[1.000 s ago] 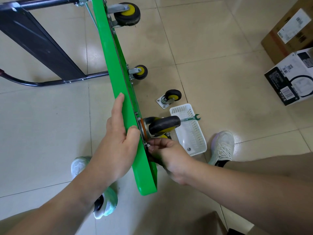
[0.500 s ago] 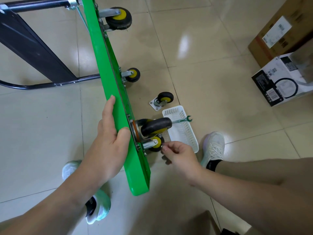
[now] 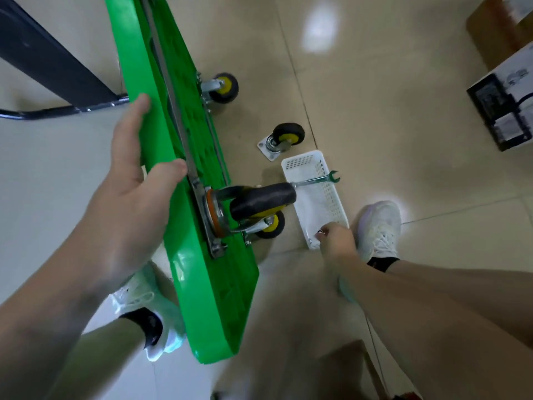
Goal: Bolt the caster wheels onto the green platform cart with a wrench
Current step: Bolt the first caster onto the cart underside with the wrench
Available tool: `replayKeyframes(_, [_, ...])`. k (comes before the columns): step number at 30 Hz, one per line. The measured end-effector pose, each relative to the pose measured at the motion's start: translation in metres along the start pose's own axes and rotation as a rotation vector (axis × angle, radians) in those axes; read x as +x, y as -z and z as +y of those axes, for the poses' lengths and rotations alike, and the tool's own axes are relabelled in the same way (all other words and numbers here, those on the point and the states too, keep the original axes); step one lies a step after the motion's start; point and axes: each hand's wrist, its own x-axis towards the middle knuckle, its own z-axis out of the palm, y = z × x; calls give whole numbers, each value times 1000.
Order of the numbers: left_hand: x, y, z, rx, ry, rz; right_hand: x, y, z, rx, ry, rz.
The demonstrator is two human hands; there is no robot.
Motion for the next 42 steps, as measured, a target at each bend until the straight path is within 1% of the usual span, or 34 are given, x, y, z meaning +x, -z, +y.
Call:
replayKeyframes(3, [1, -2, -5, -10, 3, 22, 8, -7, 2, -80, -47, -111])
replayKeyframes(4, [1, -2, -7, -7, 1, 18, 8, -7, 3, -96, -47, -119])
replayKeyframes(8, [3, -1, -3, 28, -15, -47, -13, 13, -1, -95, -29, -129])
replayKeyframes(11, [-2, -2, 3, 93, -17, -79, -35, 58, -31, -13, 41, -77])
replayKeyframes(13, [-3, 0, 3, 144, -4, -85, -60, 101, -69, 97, 118, -87])
replayKeyframes(16, [-2, 4, 3, 143, -13, -114, -119, 166, -135, 260, 295, -185])
replayKeyframes(19, [-2, 5, 7, 117, -23, -121, -152, 195, -186, 355, 506, -243])
replayKeyframes(21, [-1, 4, 6, 97, -27, -116, -150, 186, -210, 291, 570, -235])
replayKeyframes(23, [-1, 3, 3, 91, -26, -108, -139, 164, -229, 104, 618, -252])
replayKeyframes(26, [2, 3, -2, 100, -31, -114, -125, 138, -243, -163, 660, -344])
replayKeyframes(28, [3, 4, -4, 102, -38, -115, -119, 132, -246, -230, 657, -392])
replayKeyframes(33, [3, 5, -4, 88, -24, -121, -111, 120, -247, -246, 610, -460])
replayKeyframes(37, [2, 5, -3, 88, -12, -126, -107, 118, -248, -177, 545, -521])
replayKeyframes(42, [1, 5, -1, 100, -13, -126, -102, 114, -249, -83, 527, -557])
